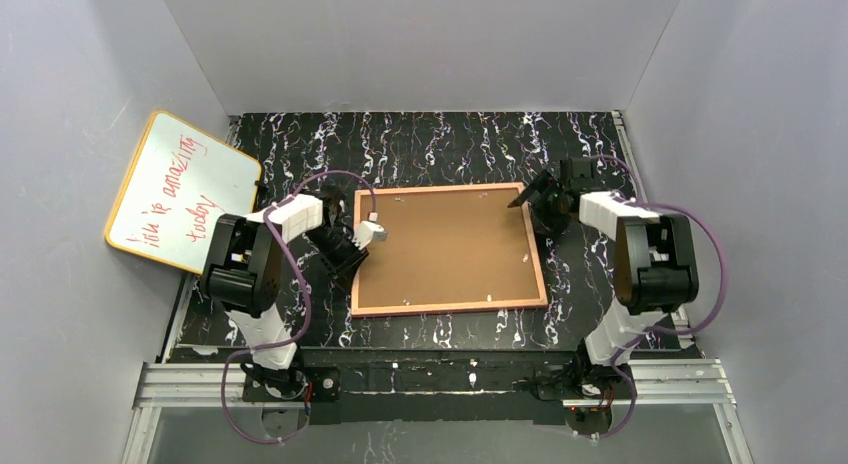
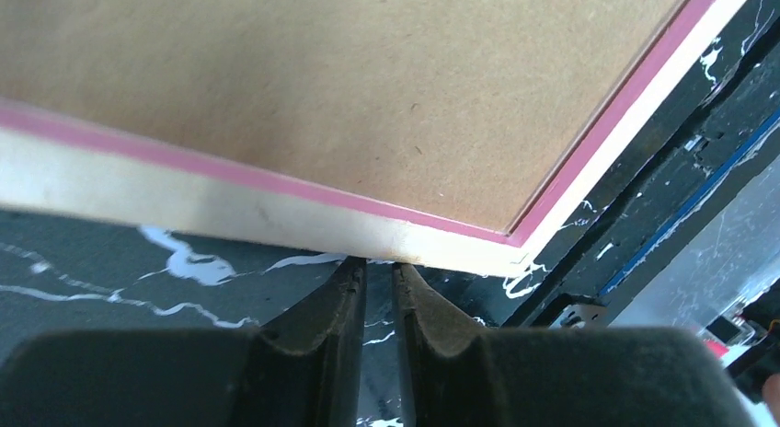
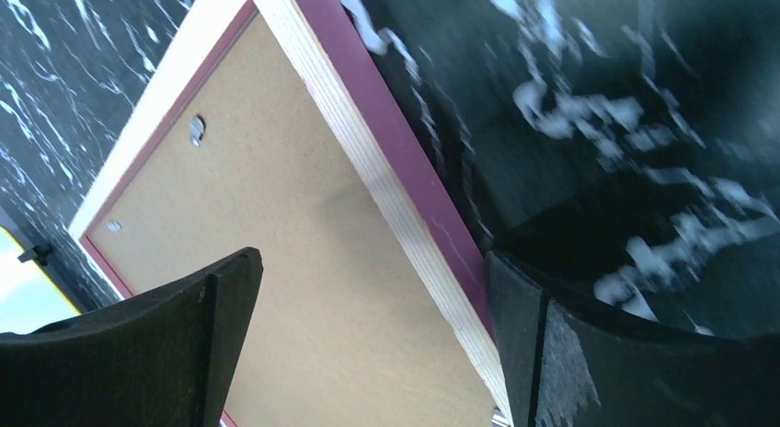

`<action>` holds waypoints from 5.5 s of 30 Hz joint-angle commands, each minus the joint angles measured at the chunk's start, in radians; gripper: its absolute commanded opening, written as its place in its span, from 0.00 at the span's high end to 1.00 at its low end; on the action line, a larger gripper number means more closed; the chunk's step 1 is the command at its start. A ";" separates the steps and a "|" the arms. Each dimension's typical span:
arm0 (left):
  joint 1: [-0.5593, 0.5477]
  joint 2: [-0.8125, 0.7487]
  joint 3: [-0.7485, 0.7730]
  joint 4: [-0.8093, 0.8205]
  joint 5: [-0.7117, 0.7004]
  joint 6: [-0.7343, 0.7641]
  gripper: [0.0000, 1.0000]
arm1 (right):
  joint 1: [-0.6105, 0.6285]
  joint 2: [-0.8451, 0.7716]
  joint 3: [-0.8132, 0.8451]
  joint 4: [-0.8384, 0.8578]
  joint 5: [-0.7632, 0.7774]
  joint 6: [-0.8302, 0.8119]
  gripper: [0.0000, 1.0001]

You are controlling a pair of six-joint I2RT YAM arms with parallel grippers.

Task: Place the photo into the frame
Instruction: Adjust the photo frame at the center of the board, then install the photo frame at the center of the board.

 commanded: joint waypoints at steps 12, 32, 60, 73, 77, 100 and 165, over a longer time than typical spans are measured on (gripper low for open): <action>-0.424 0.009 0.019 -0.032 0.115 -0.036 0.76 | 0.159 0.331 0.622 -0.206 0.072 0.005 0.01; 0.184 0.365 0.785 -0.170 0.043 -0.120 0.67 | 0.023 -0.444 -0.107 -0.185 0.007 0.052 0.01; 0.173 0.206 0.181 -0.145 0.127 0.080 0.76 | 0.022 -0.083 -0.025 -0.027 -0.089 0.060 0.01; 0.223 0.140 0.259 -0.388 0.265 0.243 0.66 | 0.038 -0.060 0.270 -0.198 0.036 0.030 0.01; 0.225 0.243 0.324 -0.423 0.344 0.237 0.60 | 0.214 -0.103 0.239 -0.174 0.061 0.073 0.01; 0.216 0.333 0.273 -0.306 0.384 0.133 0.75 | 0.824 0.268 0.330 0.205 -0.010 0.360 0.25; 0.180 0.283 0.208 -0.180 0.302 0.022 0.83 | 0.804 0.423 0.460 0.277 0.015 0.367 0.58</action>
